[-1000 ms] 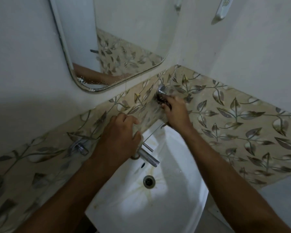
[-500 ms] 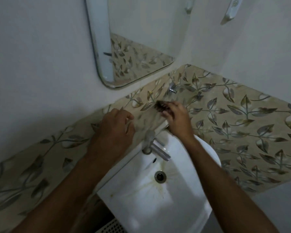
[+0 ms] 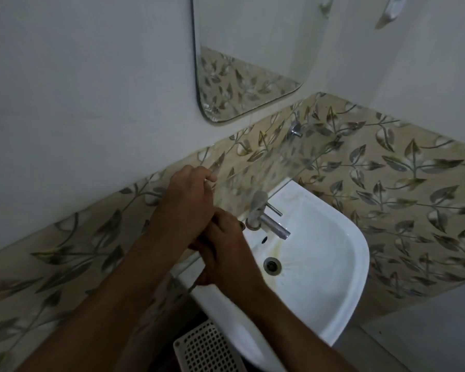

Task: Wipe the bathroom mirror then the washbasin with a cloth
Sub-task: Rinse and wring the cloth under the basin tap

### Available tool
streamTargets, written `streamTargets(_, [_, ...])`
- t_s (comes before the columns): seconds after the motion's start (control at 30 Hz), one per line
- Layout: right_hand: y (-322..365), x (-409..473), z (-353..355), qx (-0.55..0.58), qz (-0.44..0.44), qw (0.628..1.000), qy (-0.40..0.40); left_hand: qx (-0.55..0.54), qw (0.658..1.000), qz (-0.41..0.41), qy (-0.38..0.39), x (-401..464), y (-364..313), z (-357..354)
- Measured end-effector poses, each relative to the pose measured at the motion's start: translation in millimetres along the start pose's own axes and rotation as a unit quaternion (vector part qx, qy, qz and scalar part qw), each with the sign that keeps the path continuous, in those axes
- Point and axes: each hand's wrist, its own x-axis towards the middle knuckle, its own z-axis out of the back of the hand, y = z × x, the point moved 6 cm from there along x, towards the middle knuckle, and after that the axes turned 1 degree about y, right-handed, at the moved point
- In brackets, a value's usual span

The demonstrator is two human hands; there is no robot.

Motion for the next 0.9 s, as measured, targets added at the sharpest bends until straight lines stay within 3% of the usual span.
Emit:
streamTargets(0.07, [-25.0, 12.1, 15.6, -0.043, -0.02, 0.999, -0.013, 0.006, 1.0, -0.002, -0.004, -7.7, 3.0, 8.9])
streamTargets(0.17, [-90.5, 39.6, 51.5, -0.14, -0.132, 0.978, -0.078, 0.01, 1.0, -0.005, -0.014, -19.0, 12.2, 20.9])
streamTargets(0.27, [-119.3, 52.8, 62.3, -0.178, -0.202, 0.958, -0.094, 0.021, 1.0, 0.012, -0.017, -27.9, 25.6, 28.2])
streamTargets(0.4, [-59.4, 28.9, 24.4, -0.165, -0.155, 0.97, -0.084, 0.019, 0.999, 0.01, -0.04, -36.6, 31.1, 40.5])
streamTargets(0.53, [33.3, -11.3, -37.8, -0.057, -0.056, 0.995, -0.054, 0.025, 0.999, -0.022, -0.043, -38.2, 20.9, 48.2])
streamTargets(0.67, [72.4, -30.4, -63.9, -0.019, -0.015, 1.0, 0.002, 0.06, 0.997, -0.04, -0.003, -40.5, 18.2, 39.9])
streamTargets(0.77, [57.1, -19.6, -34.5, 0.026, -0.032, 0.999, -0.021, 0.073, 0.997, -0.03, 0.01, -45.0, 17.8, 38.9])
streamTargets(0.9, [0.8, -6.0, -5.0, -0.086, -0.161, 0.977, -0.112, 0.05, 0.998, -0.032, -0.015, -53.3, 20.1, 45.7])
